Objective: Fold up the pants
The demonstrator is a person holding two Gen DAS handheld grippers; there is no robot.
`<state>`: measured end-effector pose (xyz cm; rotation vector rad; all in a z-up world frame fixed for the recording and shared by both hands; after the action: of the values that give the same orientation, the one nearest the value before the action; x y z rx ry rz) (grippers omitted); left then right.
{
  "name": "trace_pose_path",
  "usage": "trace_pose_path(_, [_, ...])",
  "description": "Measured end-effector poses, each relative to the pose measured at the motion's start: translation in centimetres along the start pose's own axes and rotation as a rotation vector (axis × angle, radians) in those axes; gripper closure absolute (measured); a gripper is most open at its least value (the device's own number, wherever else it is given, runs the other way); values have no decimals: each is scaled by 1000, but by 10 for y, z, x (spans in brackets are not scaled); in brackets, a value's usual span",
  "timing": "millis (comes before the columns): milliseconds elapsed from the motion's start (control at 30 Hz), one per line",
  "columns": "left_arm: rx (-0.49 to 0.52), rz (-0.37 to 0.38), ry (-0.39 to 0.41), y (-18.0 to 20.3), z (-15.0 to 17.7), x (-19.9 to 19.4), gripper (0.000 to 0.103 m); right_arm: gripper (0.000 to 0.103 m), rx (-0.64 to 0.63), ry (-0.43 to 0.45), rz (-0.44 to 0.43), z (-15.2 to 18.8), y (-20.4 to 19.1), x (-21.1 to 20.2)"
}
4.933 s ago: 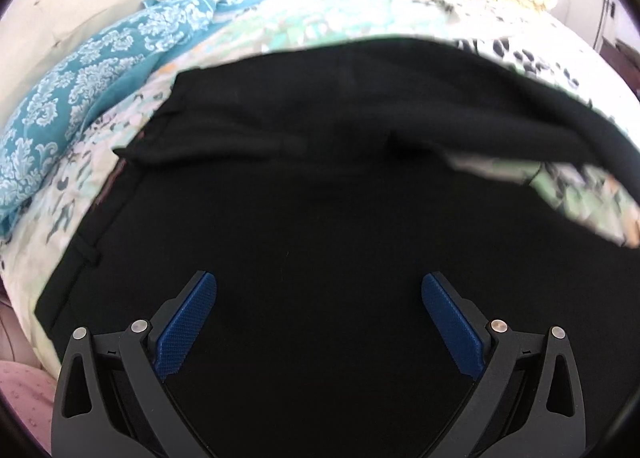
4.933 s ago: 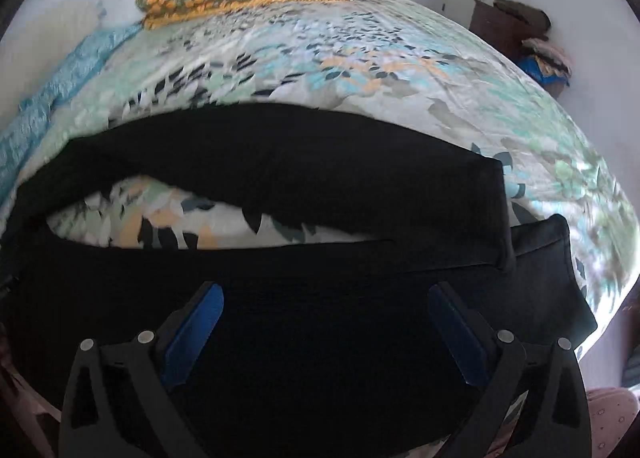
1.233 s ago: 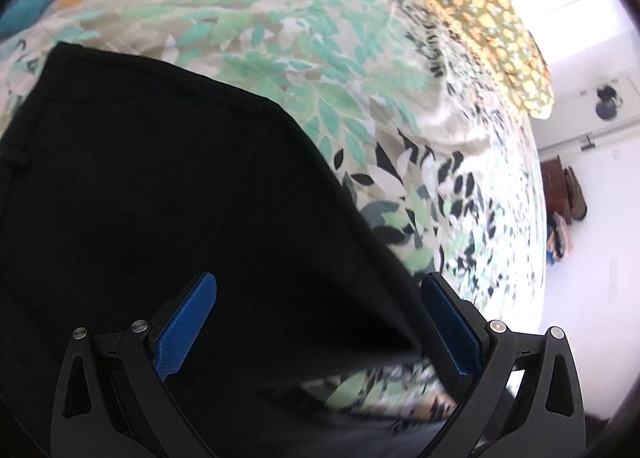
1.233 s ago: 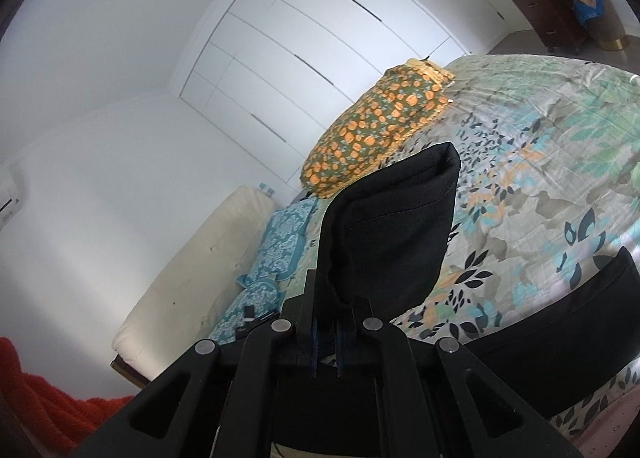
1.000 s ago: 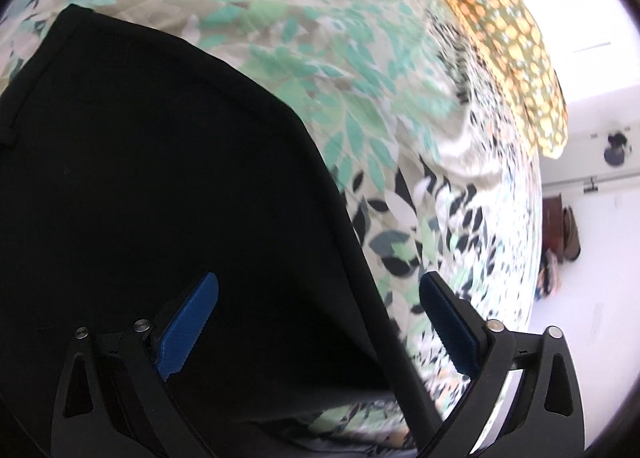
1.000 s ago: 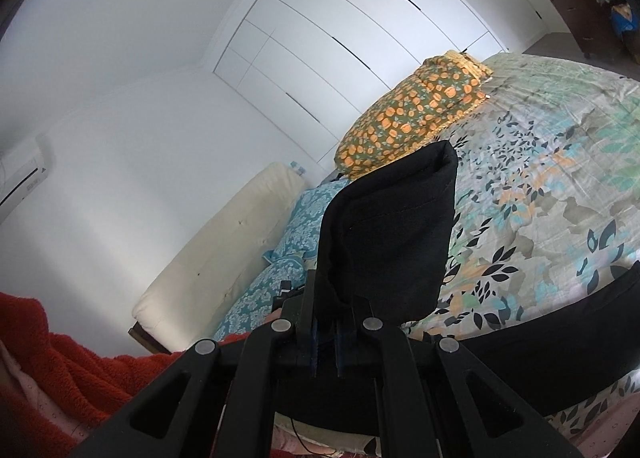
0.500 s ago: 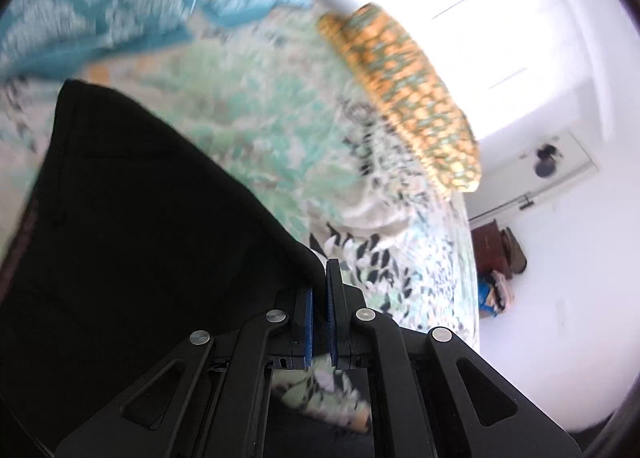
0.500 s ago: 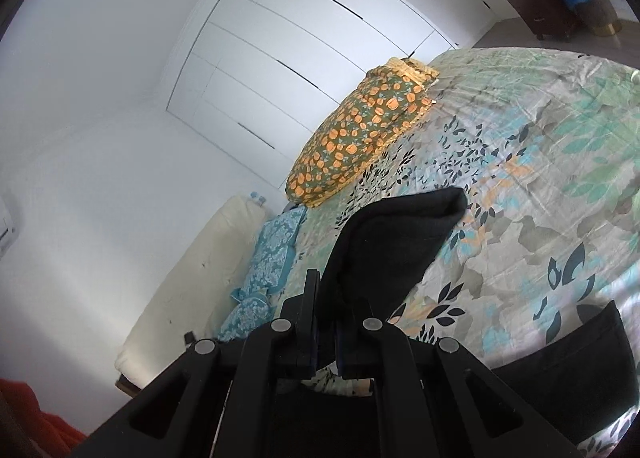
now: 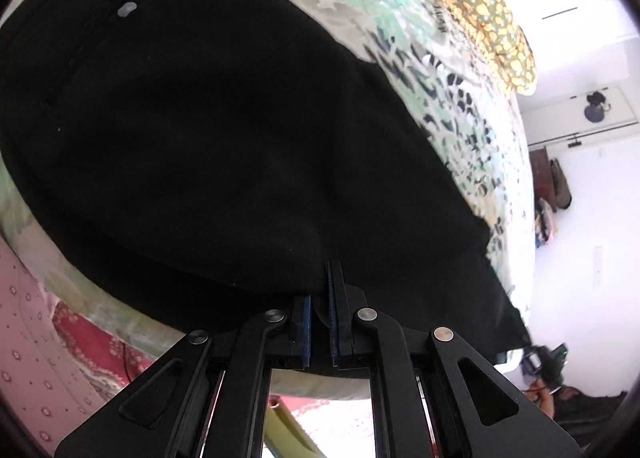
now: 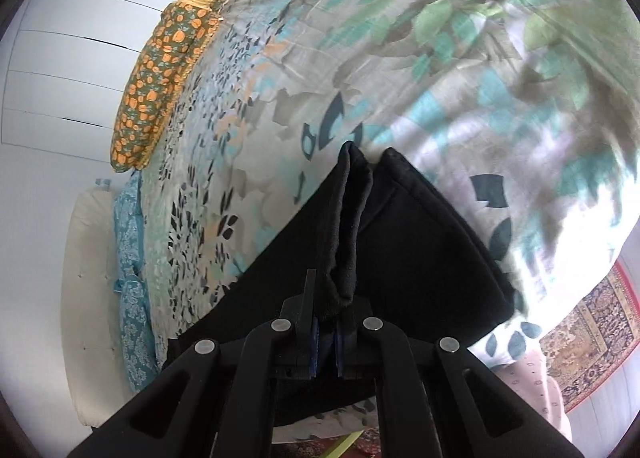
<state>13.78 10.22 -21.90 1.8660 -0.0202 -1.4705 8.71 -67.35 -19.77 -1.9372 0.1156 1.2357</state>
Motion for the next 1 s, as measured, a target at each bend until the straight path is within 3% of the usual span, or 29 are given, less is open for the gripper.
trace_pose_path(333, [-23, 43, 26, -3, 6, -19, 98, 96, -137, -58, 119, 3, -14, -8])
trace_pose_path(600, [-2, 6, 11, -3, 12, -14, 98, 96, -200, -111, 230, 11, -11, -5])
trace_pose_path(800, [-15, -39, -50, -12, 17, 5, 98, 96, -199, -189, 315, 15, 7, 9])
trace_pose_path(1000, [26, -82, -53, -4, 23, 11, 98, 96, -206, -199, 342, 17, 9, 14])
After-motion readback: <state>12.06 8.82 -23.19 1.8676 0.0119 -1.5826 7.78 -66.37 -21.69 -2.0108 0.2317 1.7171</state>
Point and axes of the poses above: each gripper's, at about its wrist camera, not at the fingertips, and x roughly the way its jaws point, y to its right, z to its underside, the point moved 3 cm from there along x, roughly the way its jaws point, and after that the axes turned 5 degrees about -x, right-handed, at the moved point
